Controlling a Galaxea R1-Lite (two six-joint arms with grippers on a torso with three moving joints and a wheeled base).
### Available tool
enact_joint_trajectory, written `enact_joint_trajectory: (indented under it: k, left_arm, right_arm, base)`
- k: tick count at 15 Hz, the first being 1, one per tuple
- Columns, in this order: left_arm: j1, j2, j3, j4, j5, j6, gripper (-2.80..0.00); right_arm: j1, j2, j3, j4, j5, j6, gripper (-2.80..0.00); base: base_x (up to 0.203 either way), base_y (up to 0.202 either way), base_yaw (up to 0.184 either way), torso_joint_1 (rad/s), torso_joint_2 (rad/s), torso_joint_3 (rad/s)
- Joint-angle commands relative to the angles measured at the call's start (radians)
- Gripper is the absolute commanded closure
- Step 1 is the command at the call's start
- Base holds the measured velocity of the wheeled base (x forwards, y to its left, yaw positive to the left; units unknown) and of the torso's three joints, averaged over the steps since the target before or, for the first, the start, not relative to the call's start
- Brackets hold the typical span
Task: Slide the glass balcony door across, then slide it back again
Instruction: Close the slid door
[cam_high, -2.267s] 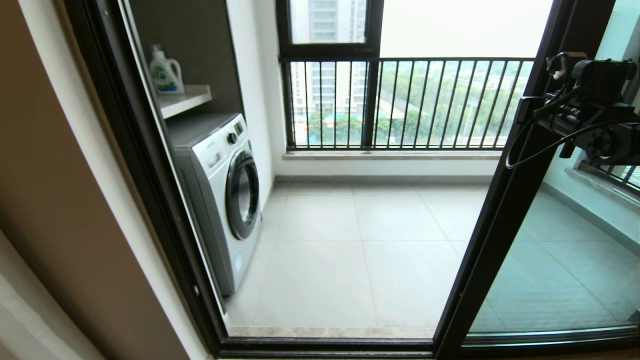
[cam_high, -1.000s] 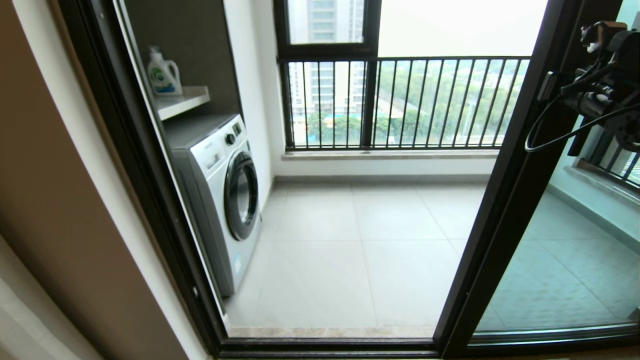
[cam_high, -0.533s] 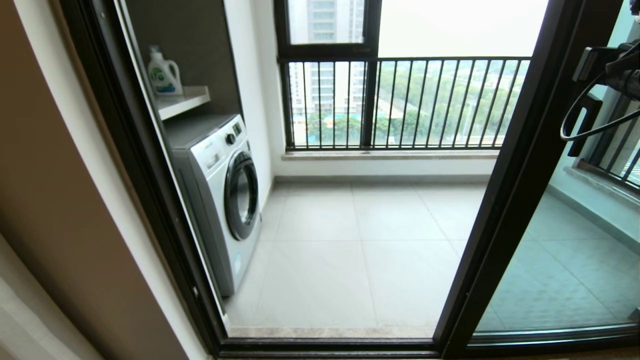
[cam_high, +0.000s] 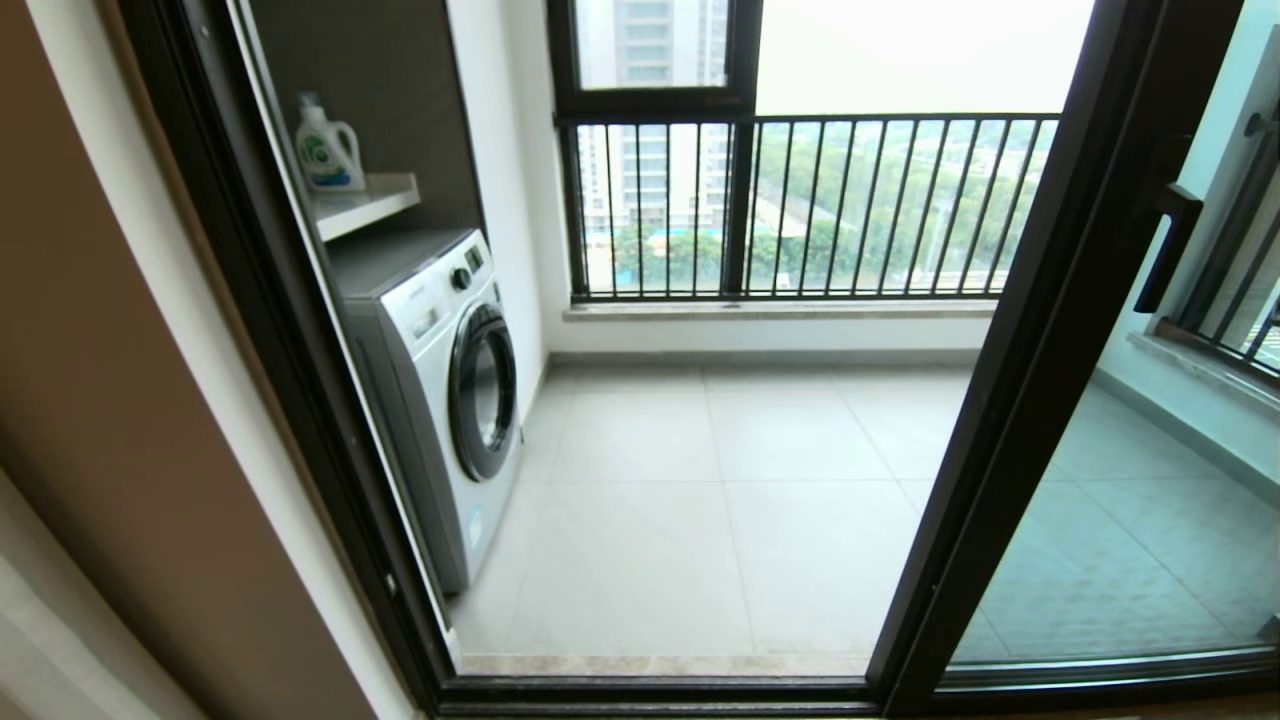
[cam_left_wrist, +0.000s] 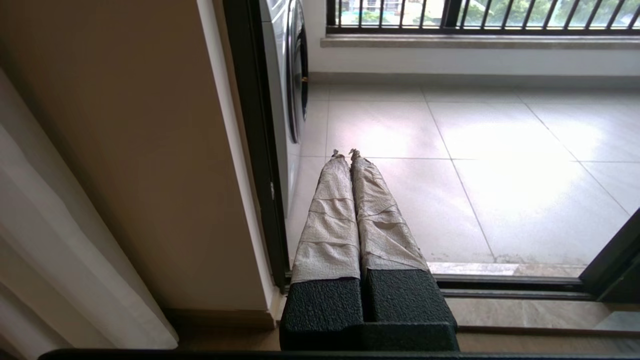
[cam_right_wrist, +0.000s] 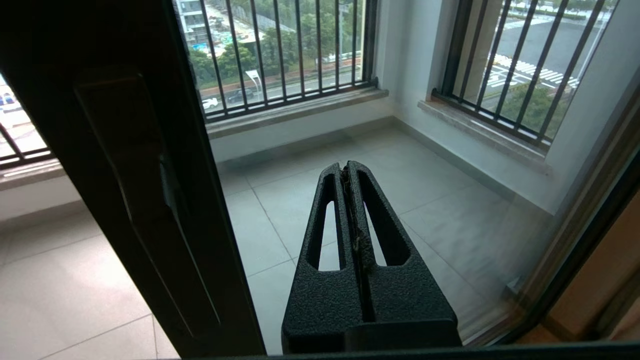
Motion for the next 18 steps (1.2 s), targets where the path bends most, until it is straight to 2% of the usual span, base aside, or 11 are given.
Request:
enact_joint_trajectory:
  k: [1, 10, 16, 18]
  left_arm:
    - [0.000, 0.002, 0.000, 0.000, 0.000, -0.001, 0.00]
    - [0.000, 0.002, 0.000, 0.000, 0.000, -0.001, 0.00]
    - [0.000, 0.002, 0.001, 0.000, 0.000, -0.001, 0.00]
    - [0.000, 0.002, 0.000, 0.000, 0.000, -0.001, 0.00]
  right_arm:
    - [-0.016, 0.026, 0.015, -0.002, 0.003, 0.005, 0.00]
    - [-0.009, 0.184, -0.008, -0.137, -0.006, 0.002, 0.00]
    - [0.083, 0.175, -0.017, -0.137, -0.012, 0.004, 0.00]
    - [0.114, 0.174, -0.018, -0.138, -0.049, 0.003, 0.00]
  base:
    - [0.000, 0.000, 0.000, 0.000, 0.00, 0.000]
    - [0.000, 0.000, 0.000, 0.000, 0.00, 0.000]
    - [0.000, 0.000, 0.000, 0.000, 0.00, 0.000]
    - [0.000, 0.000, 0.000, 0.000, 0.00, 0.000]
